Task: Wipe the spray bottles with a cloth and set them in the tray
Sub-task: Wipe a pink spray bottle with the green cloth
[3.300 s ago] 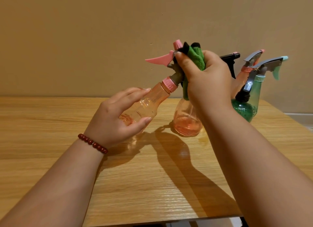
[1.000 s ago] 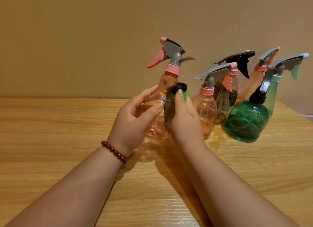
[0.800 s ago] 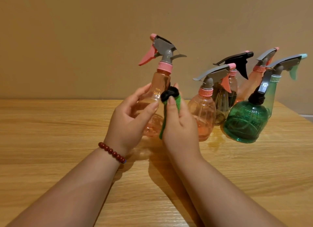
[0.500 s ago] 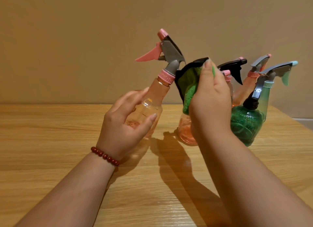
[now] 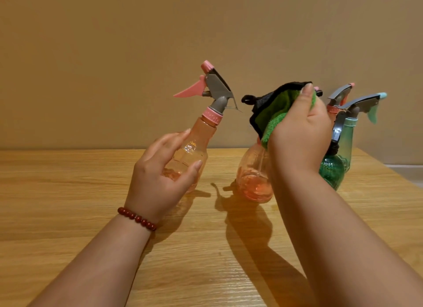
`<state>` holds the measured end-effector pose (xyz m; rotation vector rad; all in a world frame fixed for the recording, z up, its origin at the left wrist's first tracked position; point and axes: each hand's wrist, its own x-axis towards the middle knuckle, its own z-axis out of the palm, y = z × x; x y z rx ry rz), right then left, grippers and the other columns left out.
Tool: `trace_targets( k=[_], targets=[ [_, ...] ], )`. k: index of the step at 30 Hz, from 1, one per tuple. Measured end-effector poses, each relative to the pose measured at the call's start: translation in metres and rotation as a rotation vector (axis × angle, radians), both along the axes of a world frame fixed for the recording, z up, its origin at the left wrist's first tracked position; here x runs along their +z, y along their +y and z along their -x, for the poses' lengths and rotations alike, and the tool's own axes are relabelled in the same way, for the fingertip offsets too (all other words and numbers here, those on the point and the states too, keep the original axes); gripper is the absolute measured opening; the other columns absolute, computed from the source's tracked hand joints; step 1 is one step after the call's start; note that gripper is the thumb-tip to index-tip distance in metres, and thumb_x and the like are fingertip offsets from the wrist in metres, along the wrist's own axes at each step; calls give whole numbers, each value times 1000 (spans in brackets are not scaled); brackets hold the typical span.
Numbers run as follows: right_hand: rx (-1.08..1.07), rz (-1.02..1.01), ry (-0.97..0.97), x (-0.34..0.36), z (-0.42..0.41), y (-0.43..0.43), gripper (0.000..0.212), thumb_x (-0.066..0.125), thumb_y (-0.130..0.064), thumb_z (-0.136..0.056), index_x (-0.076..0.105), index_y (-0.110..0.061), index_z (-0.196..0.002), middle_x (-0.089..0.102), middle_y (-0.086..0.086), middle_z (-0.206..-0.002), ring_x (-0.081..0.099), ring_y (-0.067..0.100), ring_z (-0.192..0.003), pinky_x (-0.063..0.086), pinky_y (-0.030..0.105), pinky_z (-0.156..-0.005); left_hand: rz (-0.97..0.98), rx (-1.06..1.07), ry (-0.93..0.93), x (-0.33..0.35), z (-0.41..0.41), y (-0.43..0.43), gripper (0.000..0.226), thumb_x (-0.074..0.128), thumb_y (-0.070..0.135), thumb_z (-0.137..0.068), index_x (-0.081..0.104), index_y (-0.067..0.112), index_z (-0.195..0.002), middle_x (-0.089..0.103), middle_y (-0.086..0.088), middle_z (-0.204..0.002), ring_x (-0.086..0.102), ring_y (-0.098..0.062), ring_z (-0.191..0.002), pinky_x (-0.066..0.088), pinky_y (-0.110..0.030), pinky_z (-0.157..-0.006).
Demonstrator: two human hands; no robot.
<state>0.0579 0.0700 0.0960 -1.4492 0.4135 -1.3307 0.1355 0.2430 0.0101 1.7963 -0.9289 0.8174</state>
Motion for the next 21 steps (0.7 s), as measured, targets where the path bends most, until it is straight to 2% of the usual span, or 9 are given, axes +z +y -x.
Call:
trace_targets(
  k=[2,5,8,10,12,13,15,17,21],
  targets=[
    [-26,20,-25,2,-2,0,45,30,-42,-103,54,-13,-78,60,3,-67,58,11,-61,50,31,-60,-26,-7,-30,-1,0,0,54,63,39,-82,55,20,-131,53,14,-126,53,0,-114,45,-18,-96],
    [118,81,-9,7,-3,8,32,37,-37,-103,62,-22,-90,58,-13,-64,52,-6,-54,41,12,-54,-103,-18,-87,-3,-1,0,55,66,39,-81,56,19,-131,58,-1,-127,55,-12,-114,42,-18,-99],
    [455,80,113,9,-4,19,43,34,-46,-101,66,-28,-79,65,-16,-61,52,-3,-51,41,19,-52,-116,-27,-73,-3,-2,2,55,66,39,-81,55,20,-131,57,2,-128,56,-12,-114,44,-21,-98],
    [553,41,165,9,-6,18,43,37,-46,-101,70,-31,-79,70,-17,-71,62,-1,-67,50,25,-67,-100,-38,-51,-2,-3,4,54,65,38,-81,54,22,-132,55,5,-128,55,-10,-114,49,-29,-96],
    [637,17,126,8,-9,14,19,52,-34,-98,69,-34,-107,74,-11,-89,68,12,-90,57,43,-85,-89,-52,-45,-2,-3,4,54,65,37,-82,54,22,-133,54,8,-127,55,-6,-112,50,-29,-94],
    [665,8,130,9,-9,14,24,59,-27,-95,65,-31,-118,73,-10,-90,69,19,-92,57,46,-85,-88,-61,-41,-2,-3,4,55,65,37,-82,53,23,-133,54,9,-127,55,-5,-111,50,-28,-93],
    [690,31,184,10,-7,12,29,66,-17,-90,65,-28,-116,69,-10,-80,70,23,-74,57,31,-64,-97,-65,-37,-3,-3,3,55,65,37,-81,52,24,-134,54,10,-126,56,-5,-109,50,-27,-93],
    [676,86,233,12,-5,12,15,69,-15,-87,69,-19,-102,65,-5,-68,53,13,-49,41,23,-44,-109,-66,-42,-3,-3,4,56,65,38,-81,51,24,-134,53,10,-127,55,-5,-108,49,-26,-93],
    [564,75,208,11,-10,14,11,72,-30,-85,71,-19,-84,59,-2,-62,45,9,-46,36,22,-43,-116,-61,-45,-3,-2,3,56,65,38,-81,53,22,-134,53,10,-127,54,-2,-107,46,-20,-95]
  ],
)
